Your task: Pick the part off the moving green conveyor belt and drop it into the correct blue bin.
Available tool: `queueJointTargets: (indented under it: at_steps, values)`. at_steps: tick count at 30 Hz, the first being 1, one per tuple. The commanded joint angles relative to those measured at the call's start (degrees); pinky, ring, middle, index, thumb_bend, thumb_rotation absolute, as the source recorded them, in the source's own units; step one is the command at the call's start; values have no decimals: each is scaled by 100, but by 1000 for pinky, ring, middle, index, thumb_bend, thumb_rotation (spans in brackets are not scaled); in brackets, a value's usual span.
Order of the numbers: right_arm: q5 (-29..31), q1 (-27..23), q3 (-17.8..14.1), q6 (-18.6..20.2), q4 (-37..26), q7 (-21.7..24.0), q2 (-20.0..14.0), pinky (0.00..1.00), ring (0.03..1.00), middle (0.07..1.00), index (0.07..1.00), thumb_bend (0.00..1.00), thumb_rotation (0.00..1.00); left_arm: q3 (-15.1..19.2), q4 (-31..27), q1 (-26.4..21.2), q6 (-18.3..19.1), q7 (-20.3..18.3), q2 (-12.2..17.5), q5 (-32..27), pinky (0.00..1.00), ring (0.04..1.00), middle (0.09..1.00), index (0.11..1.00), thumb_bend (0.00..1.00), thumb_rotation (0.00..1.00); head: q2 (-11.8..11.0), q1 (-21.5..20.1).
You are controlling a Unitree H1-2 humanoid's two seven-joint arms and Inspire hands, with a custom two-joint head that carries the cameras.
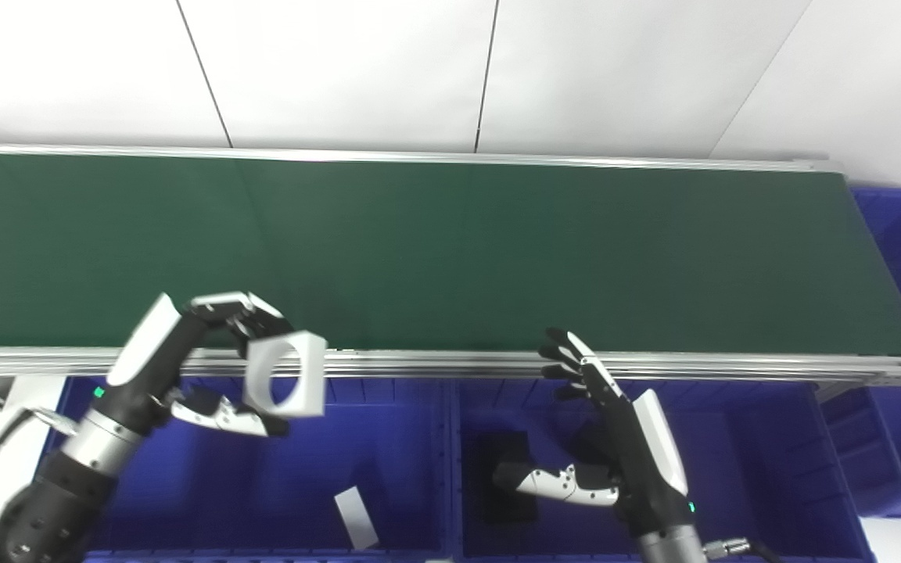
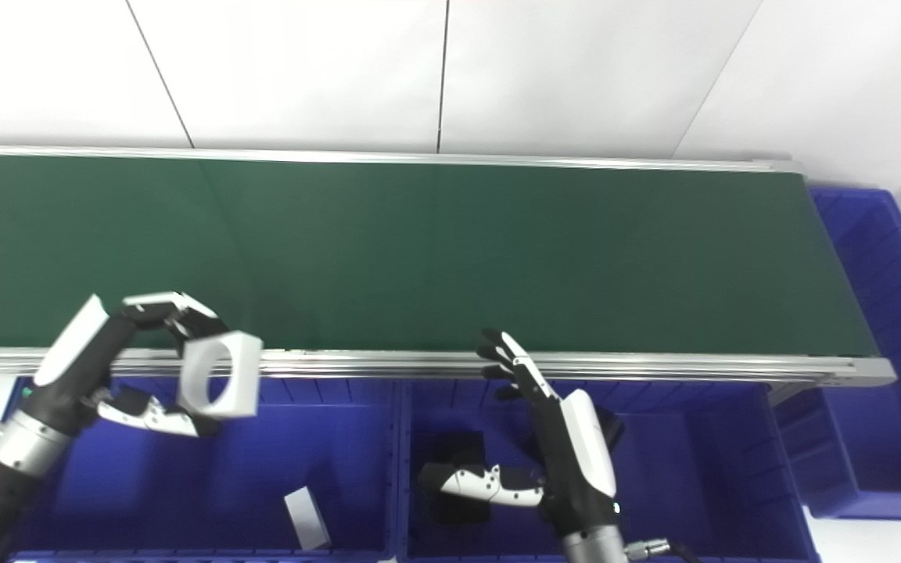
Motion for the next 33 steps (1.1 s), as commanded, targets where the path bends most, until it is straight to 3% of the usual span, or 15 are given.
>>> queueJointTargets:
  at_steps: [1,11,17,19,20,21,22,24,25,29,33]
  values:
    - [64,6,-15,54,-210,48,-11,624,748,830,908,909,417,23,-159,31,37,-49,-13,46,399,457,494,477,500,0,-4,30]
    - [98,-11,-13,83,-210,67,-48,661,768,832,906,906,412,-99,224,229,156,-290,-104,446,417,452,501,483,500,0,1,9]
    - [124,-7,-11,73,-204,75,-30,642,756,830,906,907,406,-240,354,192,413,-466,-33,834,538,478,504,484,499,0,6,-17]
    - [108,2,-6,84,-216,82,-27,652,761,829,905,906,404,-274,359,189,492,-555,-2,896,596,611,515,480,510,0,7,-27]
    - [99,9,-6,96,-226,85,-26,648,758,829,906,907,408,-296,318,187,562,-627,31,933,644,676,634,491,506,43,15,-33]
    - [101,16,-7,105,-231,88,-24,638,752,828,907,908,411,-315,253,186,649,-710,73,980,709,754,736,625,574,201,15,-33]
    - [123,21,-9,98,-231,91,-26,637,751,828,907,908,411,-330,199,185,711,-776,107,1014,718,764,748,652,588,231,23,-25]
    - [162,19,-12,85,-224,99,-30,634,752,831,906,903,402,-345,111,194,835,-881,146,1051,763,829,826,775,689,432,22,-30]
    - [143,20,-13,95,-229,100,-28,633,751,831,906,905,404,-346,73,208,882,-916,154,1047,775,845,845,802,721,485,22,-33]
    - [50,22,-7,136,-260,116,-31,644,756,830,904,905,412,-337,-64,274,966,-1007,146,919,795,864,877,855,825,600,31,-77]
    - [142,27,-9,118,-241,134,-48,644,764,838,909,906,409,-326,-115,336,776,-1012,73,534,783,857,876,853,846,651,23,-115]
